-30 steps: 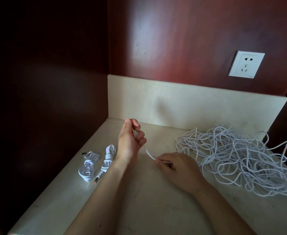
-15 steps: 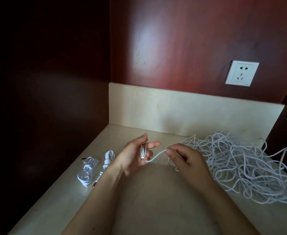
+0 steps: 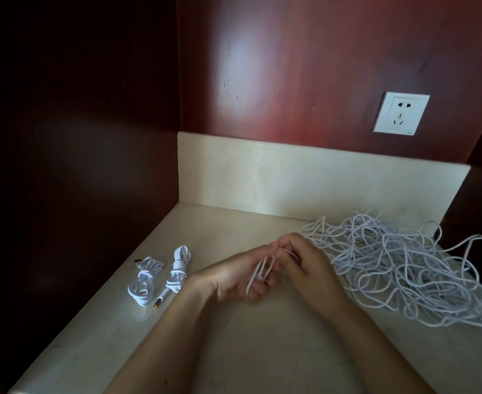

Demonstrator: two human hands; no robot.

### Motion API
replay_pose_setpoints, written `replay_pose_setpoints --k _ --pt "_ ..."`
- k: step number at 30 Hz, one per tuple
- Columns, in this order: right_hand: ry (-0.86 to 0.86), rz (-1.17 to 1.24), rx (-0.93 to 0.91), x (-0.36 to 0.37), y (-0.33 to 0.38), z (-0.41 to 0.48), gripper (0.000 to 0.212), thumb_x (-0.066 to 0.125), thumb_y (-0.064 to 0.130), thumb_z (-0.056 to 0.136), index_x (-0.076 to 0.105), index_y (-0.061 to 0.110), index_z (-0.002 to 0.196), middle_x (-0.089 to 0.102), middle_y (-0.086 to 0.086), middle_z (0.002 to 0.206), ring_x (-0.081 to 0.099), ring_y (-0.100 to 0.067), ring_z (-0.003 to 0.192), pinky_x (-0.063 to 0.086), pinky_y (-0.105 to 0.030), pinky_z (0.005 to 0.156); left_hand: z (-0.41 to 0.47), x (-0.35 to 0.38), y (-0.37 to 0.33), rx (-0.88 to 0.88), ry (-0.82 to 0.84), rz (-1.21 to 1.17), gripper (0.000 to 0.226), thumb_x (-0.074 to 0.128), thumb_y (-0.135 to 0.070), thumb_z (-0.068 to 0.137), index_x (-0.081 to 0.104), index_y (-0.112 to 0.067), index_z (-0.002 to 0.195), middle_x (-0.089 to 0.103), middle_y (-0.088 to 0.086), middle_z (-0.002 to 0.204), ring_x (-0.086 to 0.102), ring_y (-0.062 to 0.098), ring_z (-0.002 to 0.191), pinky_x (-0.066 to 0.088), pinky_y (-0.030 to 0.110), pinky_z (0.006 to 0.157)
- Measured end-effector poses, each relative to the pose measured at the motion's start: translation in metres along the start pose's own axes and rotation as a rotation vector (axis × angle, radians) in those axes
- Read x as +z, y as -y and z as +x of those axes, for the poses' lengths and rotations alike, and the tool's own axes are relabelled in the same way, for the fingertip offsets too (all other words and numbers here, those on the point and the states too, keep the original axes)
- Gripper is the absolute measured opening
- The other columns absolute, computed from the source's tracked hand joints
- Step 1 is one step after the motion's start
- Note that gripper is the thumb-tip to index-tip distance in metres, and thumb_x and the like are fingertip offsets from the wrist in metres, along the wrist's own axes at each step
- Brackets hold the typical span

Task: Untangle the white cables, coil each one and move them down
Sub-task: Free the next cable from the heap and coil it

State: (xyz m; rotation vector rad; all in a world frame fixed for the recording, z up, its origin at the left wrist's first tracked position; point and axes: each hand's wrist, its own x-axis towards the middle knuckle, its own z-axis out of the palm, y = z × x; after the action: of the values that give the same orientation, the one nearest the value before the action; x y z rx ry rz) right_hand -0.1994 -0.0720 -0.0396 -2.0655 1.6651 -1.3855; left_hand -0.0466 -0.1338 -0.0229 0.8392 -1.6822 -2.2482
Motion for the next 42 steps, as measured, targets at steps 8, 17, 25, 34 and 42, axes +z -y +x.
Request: replay_pose_setpoints --k 8,17,25,34,42 --pt "-0.065 -0.069 0.09 -0.001 -0.005 -0.004 0.019 0.053 0.019 0.099 0.046 0.037 0.102 0.061 0.005 0.076 0.06 -0.013 0.07 0.051 -0.042 0.069 0.009 0.004 0.006 0.426 -0.337 0.315 0.031 0.041 -0.032 0.104 0.053 -0.015 0.081 0.04 -0.009 0.053 0.033 0.006 0.044 0.029 0.023 0.046" --pt "-0.154 -0.164 0.111 0.005 0.0 -0.001 0.012 0.066 0.034 0.09 0.056 0.033 0.098 0.068 0.013 0.081 0.064 -0.001 0.072 0.05 -0.026 0.068 0.014 0.002 0.009 0.798 -0.696 0.449 0.022 0.048 -0.032 0.1 0.068 -0.026 0.098 0.07 -0.01 0.083 0.06 0.006 0.067 0.048 0.024 0.07" --pt "-0.118 -0.496 -0.045 0.004 -0.015 0.007 0.037 0.056 0.019 0.078 0.067 0.026 0.113 0.068 0.003 0.106 0.06 -0.024 0.106 0.046 -0.041 0.093 0.005 0.002 -0.008 0.951 -0.694 -0.191 0.033 0.035 -0.018 0.106 0.061 -0.01 0.087 0.076 0.009 0.087 0.072 0.021 0.088 0.056 0.027 0.077" --pt "0.241 -0.594 0.175 -0.028 -0.025 0.005 0.078 0.053 0.037 0.068 0.042 0.034 0.145 0.038 0.01 0.152 0.013 -0.02 0.15 0.005 -0.052 0.121 -0.002 -0.014 -0.019 0.813 -0.604 -0.764 0.032 0.034 -0.028 0.107 0.046 -0.014 0.08 0.044 0.0 0.054 0.048 0.014 0.047 0.059 0.035 0.065" --pt "0.099 -0.228 -0.069 0.005 0.006 0.0 0.054 0.054 0.044 0.089 0.046 0.032 0.141 0.053 0.018 0.138 0.032 0.018 0.129 0.021 -0.029 0.118 0.001 -0.01 -0.017 0.667 -0.436 -0.754 0.022 0.042 -0.023 0.104 0.056 -0.013 0.09 0.048 0.0 0.06 0.051 0.013 0.05 0.057 0.028 0.059"
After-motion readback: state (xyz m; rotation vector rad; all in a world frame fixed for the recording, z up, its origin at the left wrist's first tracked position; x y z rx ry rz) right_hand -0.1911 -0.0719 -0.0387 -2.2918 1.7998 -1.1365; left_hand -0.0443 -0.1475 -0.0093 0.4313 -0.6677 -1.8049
